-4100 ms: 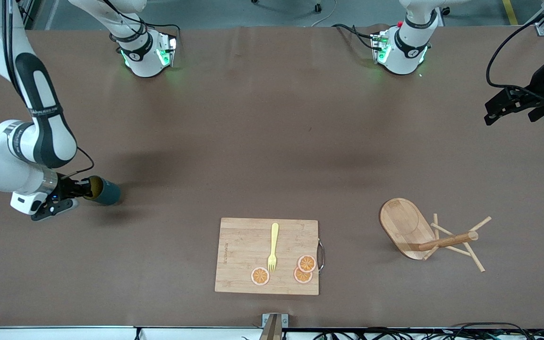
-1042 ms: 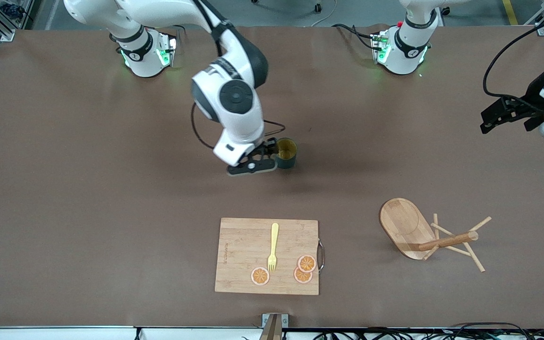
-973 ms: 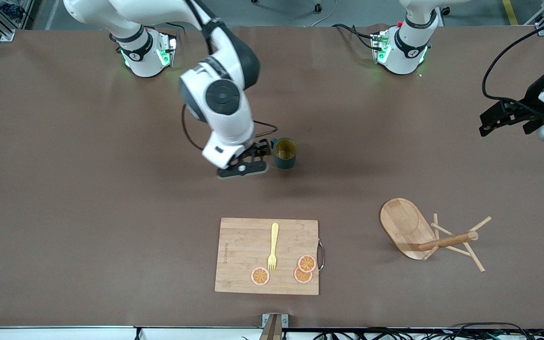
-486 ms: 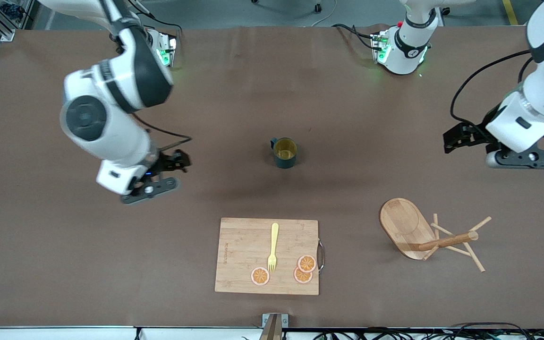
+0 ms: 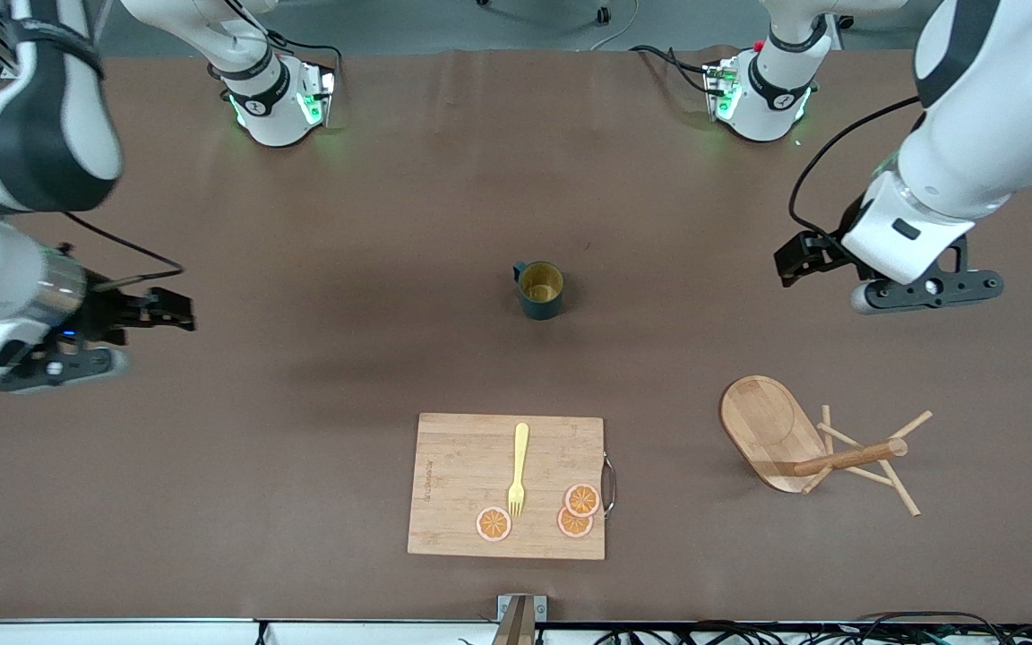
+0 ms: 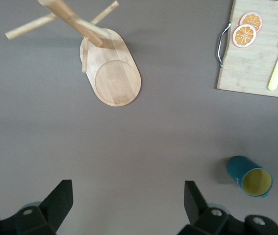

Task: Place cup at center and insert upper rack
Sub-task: 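Release the mug and withdraw the right gripper while the left gripper advances, then move the left gripper over the teal mug and lower it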

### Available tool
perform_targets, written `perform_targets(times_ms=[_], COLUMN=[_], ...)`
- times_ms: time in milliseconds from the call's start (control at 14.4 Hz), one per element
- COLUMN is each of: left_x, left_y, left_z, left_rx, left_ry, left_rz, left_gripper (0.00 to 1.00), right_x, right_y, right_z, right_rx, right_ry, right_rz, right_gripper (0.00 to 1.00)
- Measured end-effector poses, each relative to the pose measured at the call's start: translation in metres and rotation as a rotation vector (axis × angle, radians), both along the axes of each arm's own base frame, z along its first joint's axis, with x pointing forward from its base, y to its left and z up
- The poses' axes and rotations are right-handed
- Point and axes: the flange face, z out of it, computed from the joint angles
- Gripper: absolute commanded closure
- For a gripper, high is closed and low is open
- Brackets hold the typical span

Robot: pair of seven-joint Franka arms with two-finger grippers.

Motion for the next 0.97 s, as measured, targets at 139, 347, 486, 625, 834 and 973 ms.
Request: perform_targets(times_ms=[139,347,486,625,834,973], left_x=[-0.006,-0.016,-0.023,-0.026,-0.03,-0.037], left_y=[-0.017,-0.047,-0.063,-0.074,-0.085,-0.099], left_z=[-0.001,-0.002,-0.005,-0.009,-0.011,-0.014], left_rx=[0.002,0.005,0.008,0.019,0.035,0.04], left_ry=[0.001,0.004,0.009,0.011,0.007,0.009], left_rz=[0.031,0.095,0.132,0.151,0.161,0.191], left_gripper=[0.0,0.0,0.0,0.0,0.0,0.0], right_x=[-0.003,-0.004,-0.004,-0.005,-0.005,-0.006], right_y=[-0.033,-0.053,-0.056,-0.056,-0.054,-0.052], right_z=[0.007,0.018,0.023,0.029,0.038,0.038], right_rx=[0.001,-0.046,-0.067,-0.072,-0.071,-0.069], right_ry=[0.002,-0.005,-0.004,-0.005,-0.013,-0.004], right_rz=[-0.05,-0.068,-0.066,-0.065,-0.063,-0.06], right_gripper=[0.0,0.0,0.0,0.0,0.0,0.0])
